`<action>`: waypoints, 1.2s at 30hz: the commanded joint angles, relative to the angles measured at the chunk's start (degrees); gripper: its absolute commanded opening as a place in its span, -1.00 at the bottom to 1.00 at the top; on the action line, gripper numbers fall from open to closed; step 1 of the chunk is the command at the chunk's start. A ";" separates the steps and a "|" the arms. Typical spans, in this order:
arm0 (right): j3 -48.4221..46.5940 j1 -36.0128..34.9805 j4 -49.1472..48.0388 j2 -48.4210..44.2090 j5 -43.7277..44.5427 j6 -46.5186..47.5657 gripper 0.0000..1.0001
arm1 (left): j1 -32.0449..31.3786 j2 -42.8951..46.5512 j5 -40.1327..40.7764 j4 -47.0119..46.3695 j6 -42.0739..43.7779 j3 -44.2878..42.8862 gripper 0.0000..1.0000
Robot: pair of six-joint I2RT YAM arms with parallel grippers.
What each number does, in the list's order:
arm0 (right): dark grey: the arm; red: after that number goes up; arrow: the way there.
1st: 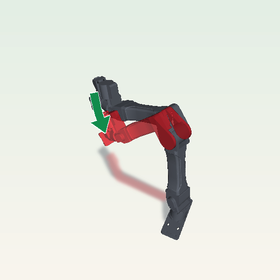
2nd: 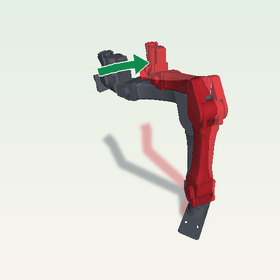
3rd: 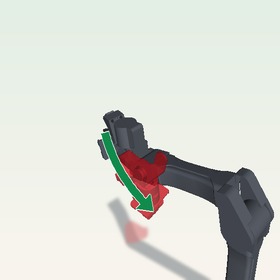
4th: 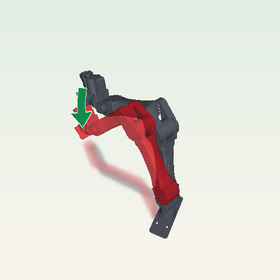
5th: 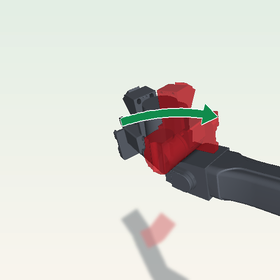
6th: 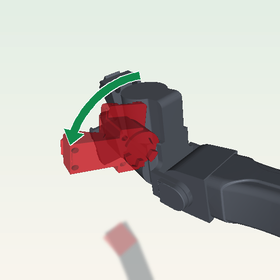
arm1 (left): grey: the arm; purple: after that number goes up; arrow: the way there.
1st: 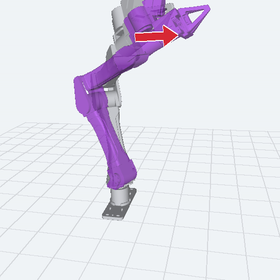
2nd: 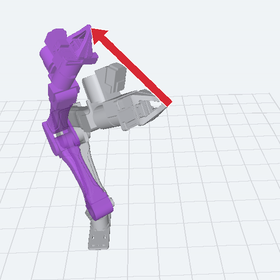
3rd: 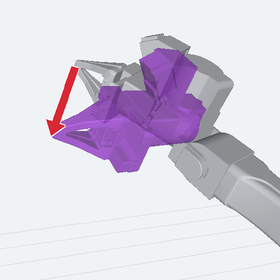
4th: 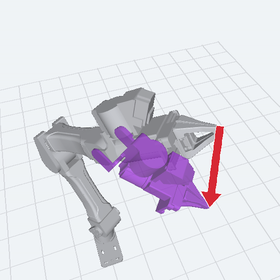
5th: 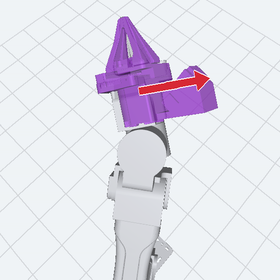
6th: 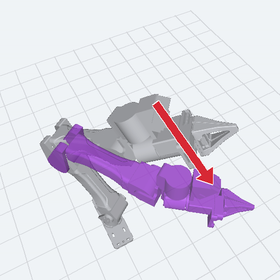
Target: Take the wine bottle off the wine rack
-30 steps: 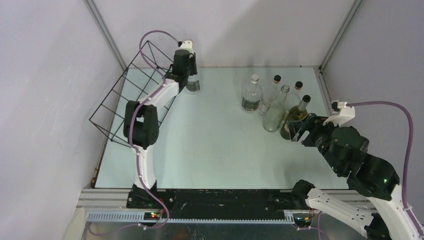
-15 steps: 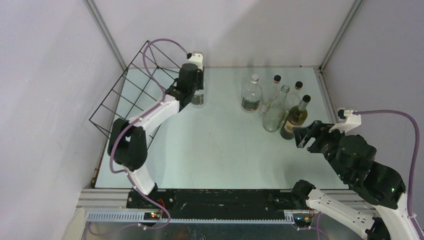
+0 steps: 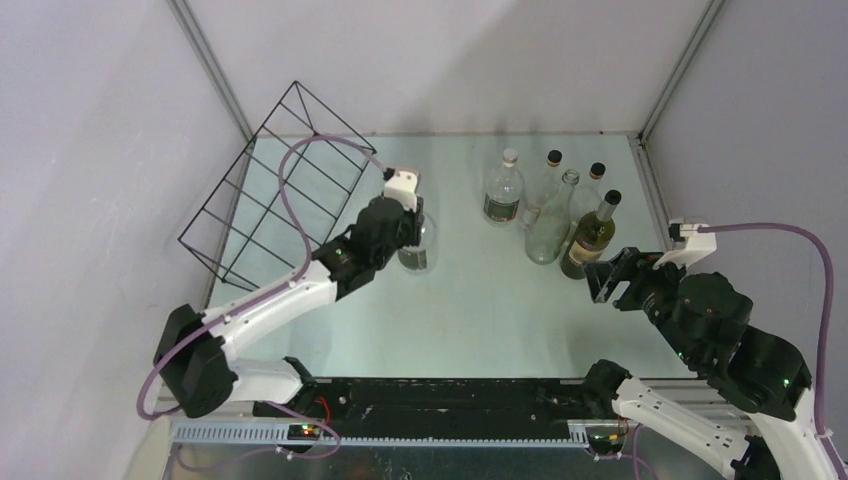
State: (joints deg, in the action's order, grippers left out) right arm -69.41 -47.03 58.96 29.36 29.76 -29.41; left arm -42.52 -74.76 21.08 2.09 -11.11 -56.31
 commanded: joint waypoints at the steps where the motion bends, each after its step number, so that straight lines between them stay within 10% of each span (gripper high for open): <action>1: 1.33 -0.17 -2.75 0.87 -2.50 2.24 0.45 | -6.53 9.50 4.41 -8.37 -5.59 1.19 -1.00; 15: 5.92 -0.26 -9.22 2.93 -10.62 5.08 0.46 | -18.89 14.26 12.62 -14.30 -8.51 15.34 -0.89; 25: 8.24 -0.35 -12.43 4.24 -12.79 5.53 0.64 | -19.77 17.37 14.98 -12.82 -12.30 17.00 0.57; 36: 13.06 -5.28 -24.20 12.02 -15.47 6.18 0.70 | -20.13 24.87 13.23 -3.11 -12.32 9.22 0.98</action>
State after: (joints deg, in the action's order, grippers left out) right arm -57.54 -49.28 42.68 38.09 15.79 -24.43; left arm -62.52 -54.39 33.21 -3.64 -22.76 -43.66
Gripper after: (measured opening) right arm 0.843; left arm 0.975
